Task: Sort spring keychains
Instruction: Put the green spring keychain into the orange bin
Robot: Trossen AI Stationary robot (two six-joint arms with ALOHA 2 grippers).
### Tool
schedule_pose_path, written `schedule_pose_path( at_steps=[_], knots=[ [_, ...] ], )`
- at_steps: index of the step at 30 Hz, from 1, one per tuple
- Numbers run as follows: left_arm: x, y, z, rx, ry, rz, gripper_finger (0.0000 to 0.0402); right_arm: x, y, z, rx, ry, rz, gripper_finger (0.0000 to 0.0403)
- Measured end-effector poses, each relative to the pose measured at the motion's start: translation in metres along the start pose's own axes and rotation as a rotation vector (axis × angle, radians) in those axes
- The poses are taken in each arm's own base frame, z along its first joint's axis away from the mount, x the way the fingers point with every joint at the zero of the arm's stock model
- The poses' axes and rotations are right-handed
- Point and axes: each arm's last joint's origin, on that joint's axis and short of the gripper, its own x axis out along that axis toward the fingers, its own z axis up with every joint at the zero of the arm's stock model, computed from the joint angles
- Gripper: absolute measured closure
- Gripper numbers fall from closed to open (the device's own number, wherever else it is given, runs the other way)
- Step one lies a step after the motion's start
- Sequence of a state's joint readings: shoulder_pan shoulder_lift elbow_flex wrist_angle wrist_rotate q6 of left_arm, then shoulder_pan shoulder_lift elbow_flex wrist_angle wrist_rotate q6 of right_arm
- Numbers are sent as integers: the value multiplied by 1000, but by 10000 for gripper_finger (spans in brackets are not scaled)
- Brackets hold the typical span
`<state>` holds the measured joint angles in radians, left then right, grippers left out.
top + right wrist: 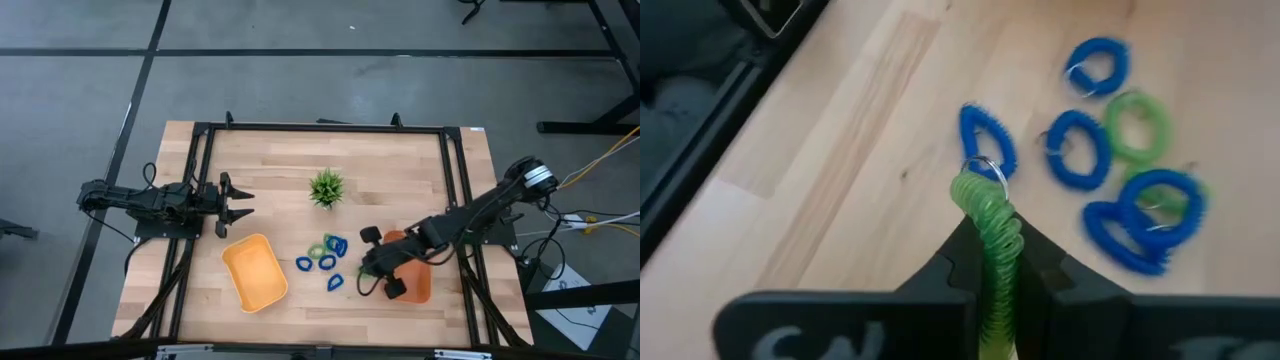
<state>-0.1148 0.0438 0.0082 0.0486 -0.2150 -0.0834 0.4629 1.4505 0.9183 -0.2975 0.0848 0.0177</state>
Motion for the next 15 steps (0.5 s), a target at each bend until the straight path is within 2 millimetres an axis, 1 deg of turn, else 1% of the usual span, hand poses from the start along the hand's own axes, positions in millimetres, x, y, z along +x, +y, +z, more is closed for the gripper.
schedule_pose_path(
  at_steps=[6, 13, 15],
  knots=[
    [0, 0, 0, 0, 0, 0, 205, -15, 6, 0, -18, -55, -65, 378],
    [0, 0, 0, 0, 0, 0, 205, -26, 10, -7, -15, -134, -66, 378],
    [0, 0, 0, 0, 0, 0, 205, -30, 12, -10, 4, -141, -93, 378]
  ],
)
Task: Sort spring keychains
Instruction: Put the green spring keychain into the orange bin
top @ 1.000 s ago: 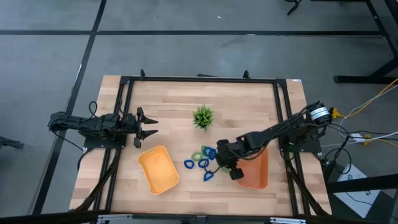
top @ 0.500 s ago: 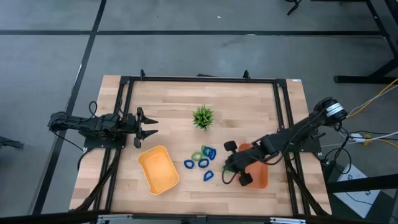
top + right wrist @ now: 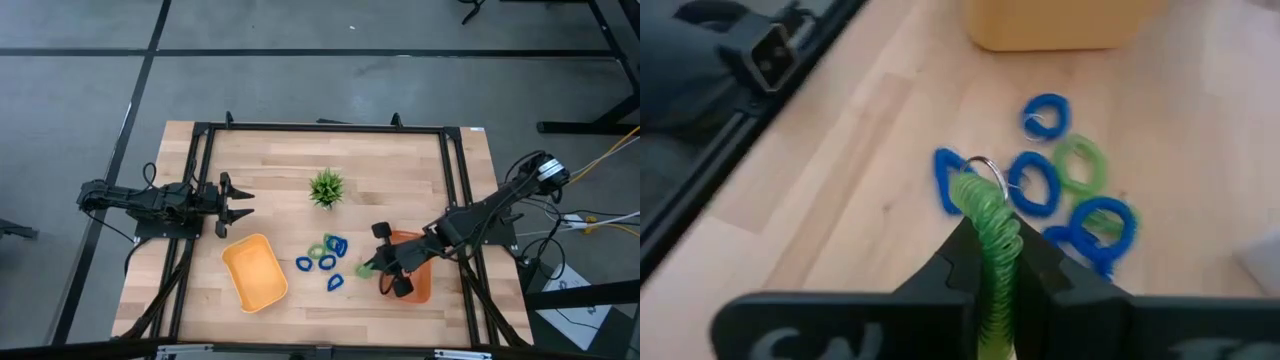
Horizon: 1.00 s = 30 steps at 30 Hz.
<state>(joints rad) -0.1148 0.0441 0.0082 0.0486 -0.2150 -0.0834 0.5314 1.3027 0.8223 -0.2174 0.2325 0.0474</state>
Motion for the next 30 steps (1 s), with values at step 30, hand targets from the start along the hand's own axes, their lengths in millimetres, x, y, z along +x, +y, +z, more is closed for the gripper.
schedule_pose_path(
  at_steps=[30],
  knots=[
    [0, 0, 0, 0, 0, 0, 205, -54, 34, -40, 319, 63, -295, 377]
  ],
)
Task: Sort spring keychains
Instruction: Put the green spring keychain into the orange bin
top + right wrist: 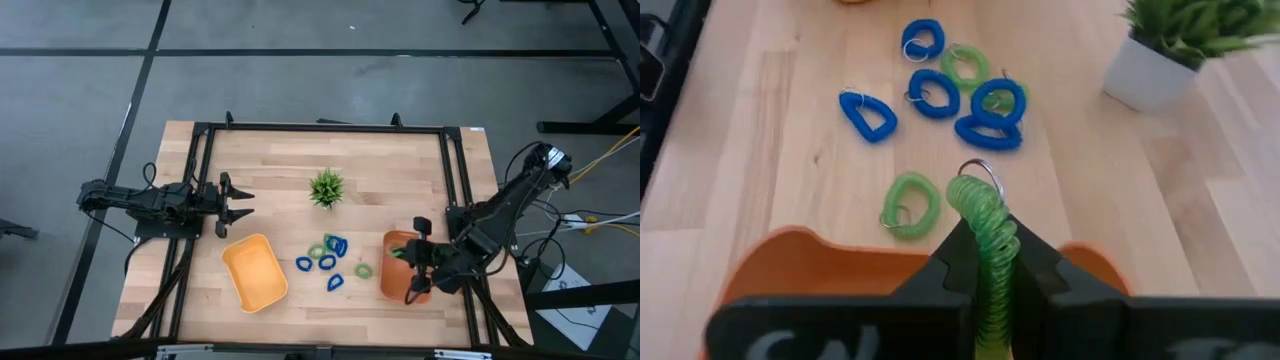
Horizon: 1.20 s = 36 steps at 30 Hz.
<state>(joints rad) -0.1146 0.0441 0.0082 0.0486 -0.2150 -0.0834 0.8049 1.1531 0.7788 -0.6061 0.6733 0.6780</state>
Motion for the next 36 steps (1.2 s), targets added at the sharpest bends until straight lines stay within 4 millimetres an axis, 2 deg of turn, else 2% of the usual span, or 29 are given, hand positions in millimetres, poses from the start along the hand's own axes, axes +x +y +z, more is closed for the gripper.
schedule_pose_path(
  at_steps=[15, 24, 36],
  knots=[
    [0, 0, 0, 0, 0, 0, 205, -11, -1, -18, 136, 72, -45, 377],
    [0, 0, 0, 0, 0, 0, 205, -4, -4, -31, 183, 115, -61, 377],
    [0, 0, 0, 0, 0, 0, 205, 0, -10, -32, 212, 201, -63, 377]
  ],
)
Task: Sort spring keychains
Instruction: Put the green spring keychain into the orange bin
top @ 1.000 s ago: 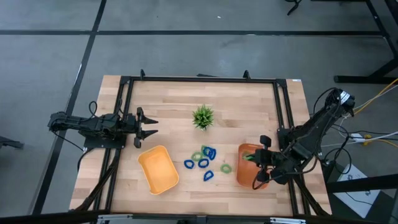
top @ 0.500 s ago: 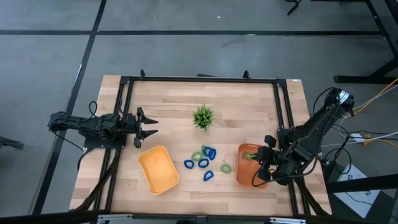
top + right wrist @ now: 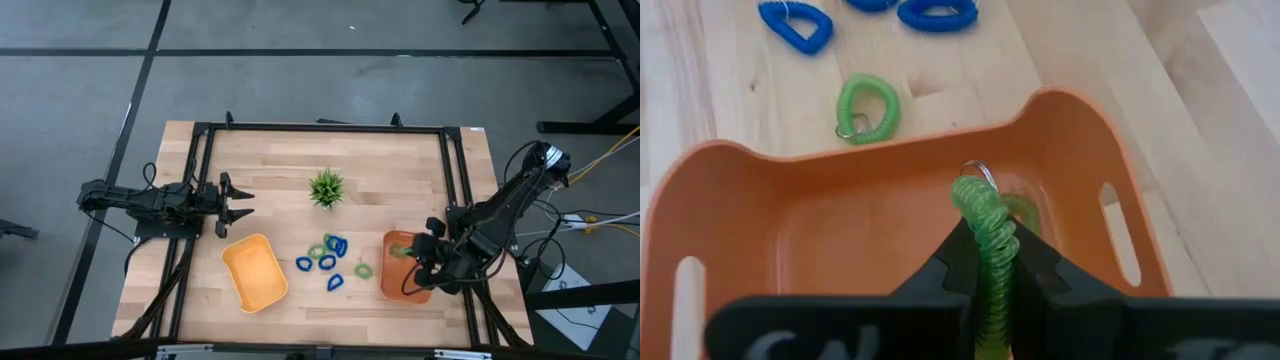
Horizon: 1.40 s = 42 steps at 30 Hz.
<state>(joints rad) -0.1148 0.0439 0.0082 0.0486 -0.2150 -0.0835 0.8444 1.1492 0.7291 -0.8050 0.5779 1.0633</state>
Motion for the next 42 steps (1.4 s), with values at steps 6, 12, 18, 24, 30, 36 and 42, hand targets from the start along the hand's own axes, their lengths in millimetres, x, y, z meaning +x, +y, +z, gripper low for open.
schedule_pose_path(
  at_steps=[6, 12, 18, 24, 30, 36, 42],
  knots=[
    [0, 0, 0, 0, 0, 0, 205, 13, -8, -3, 0, 95, 7, 377],
    [0, 0, 0, 0, 0, 0, 205, 25, -11, 2, -9, 161, 74, 377],
    [0, 0, 0, 0, 0, 0, 205, 40, -17, 1, -12, 192, 137, 370],
    [0, 0, 0, 0, 0, 0, 205, 46, -24, 1, 27, 215, 123, 340],
    [0, 0, 0, 0, 0, 0, 205, 46, -21, 4, -1, 184, 157, 322],
    [0, 0, 0, 0, 0, 0, 205, 46, -19, 5, -34, 164, 178, 303],
    [0, 0, 0, 0, 0, 0, 205, 43, -15, 12, -27, 133, 192, 289]
  ],
)
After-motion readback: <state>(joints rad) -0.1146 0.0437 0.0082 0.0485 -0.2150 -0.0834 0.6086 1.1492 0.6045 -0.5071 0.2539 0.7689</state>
